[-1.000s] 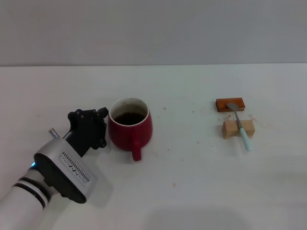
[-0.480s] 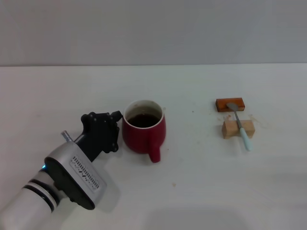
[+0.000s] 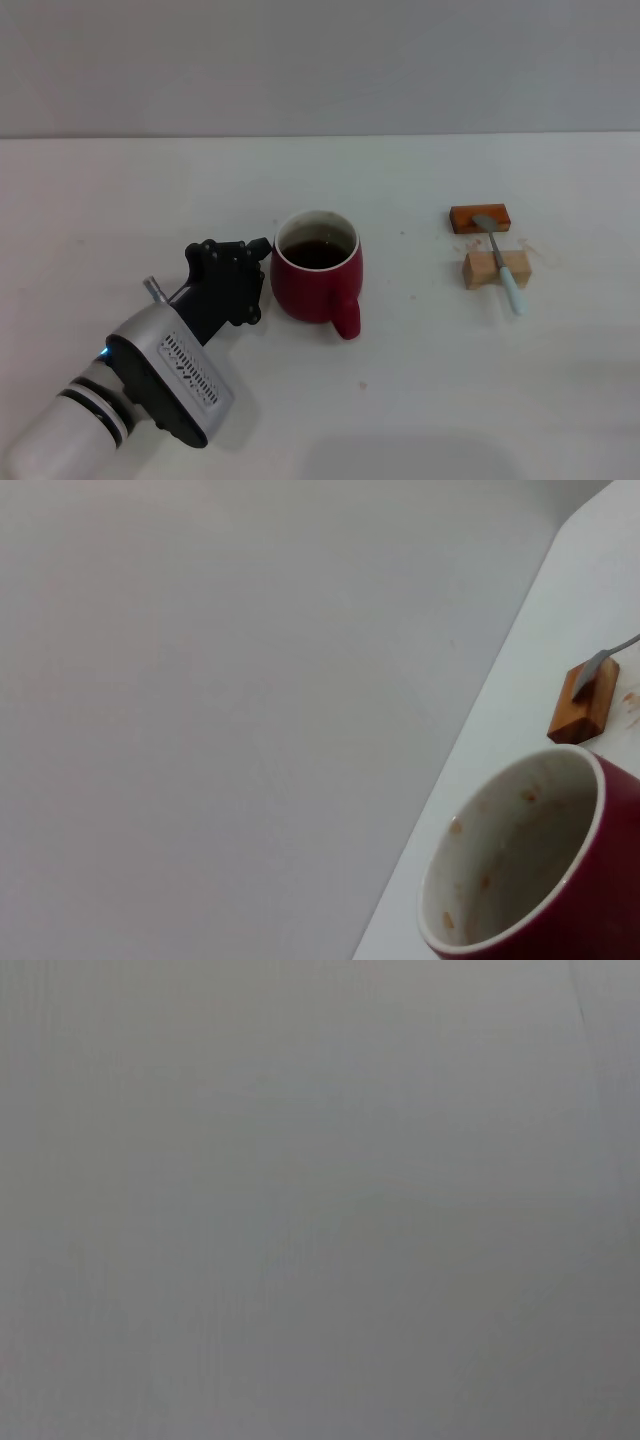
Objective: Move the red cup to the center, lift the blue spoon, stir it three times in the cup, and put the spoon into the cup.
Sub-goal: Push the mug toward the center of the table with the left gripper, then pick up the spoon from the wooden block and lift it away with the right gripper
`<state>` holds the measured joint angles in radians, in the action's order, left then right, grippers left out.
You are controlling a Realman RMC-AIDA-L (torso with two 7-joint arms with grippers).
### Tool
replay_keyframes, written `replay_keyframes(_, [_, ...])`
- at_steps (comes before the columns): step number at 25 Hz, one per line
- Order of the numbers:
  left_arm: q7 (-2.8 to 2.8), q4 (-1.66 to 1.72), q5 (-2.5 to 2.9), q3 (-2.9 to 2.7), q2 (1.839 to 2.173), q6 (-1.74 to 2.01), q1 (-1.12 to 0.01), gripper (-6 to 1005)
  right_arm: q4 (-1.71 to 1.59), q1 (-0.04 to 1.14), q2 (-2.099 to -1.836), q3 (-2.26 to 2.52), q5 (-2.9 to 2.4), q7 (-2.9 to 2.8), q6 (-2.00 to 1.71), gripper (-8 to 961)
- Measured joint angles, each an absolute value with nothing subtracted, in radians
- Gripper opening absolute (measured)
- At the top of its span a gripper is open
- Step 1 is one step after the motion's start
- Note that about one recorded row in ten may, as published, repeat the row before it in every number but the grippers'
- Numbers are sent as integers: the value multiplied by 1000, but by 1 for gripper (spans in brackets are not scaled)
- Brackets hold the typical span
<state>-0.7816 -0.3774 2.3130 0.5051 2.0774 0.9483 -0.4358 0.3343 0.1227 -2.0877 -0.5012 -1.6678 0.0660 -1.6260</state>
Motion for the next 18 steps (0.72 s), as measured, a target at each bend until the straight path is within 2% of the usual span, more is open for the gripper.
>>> replay_keyframes(12, [-791,-376,2307,522,2077,971,-419,2,334,118,-2088,-481,-1668,65,-1633,711])
replay_keyframes(18, [-669,-409,2301,759,2076,1074,-327,2,335,118,-2086,-418,-1668,64,-1651,711])
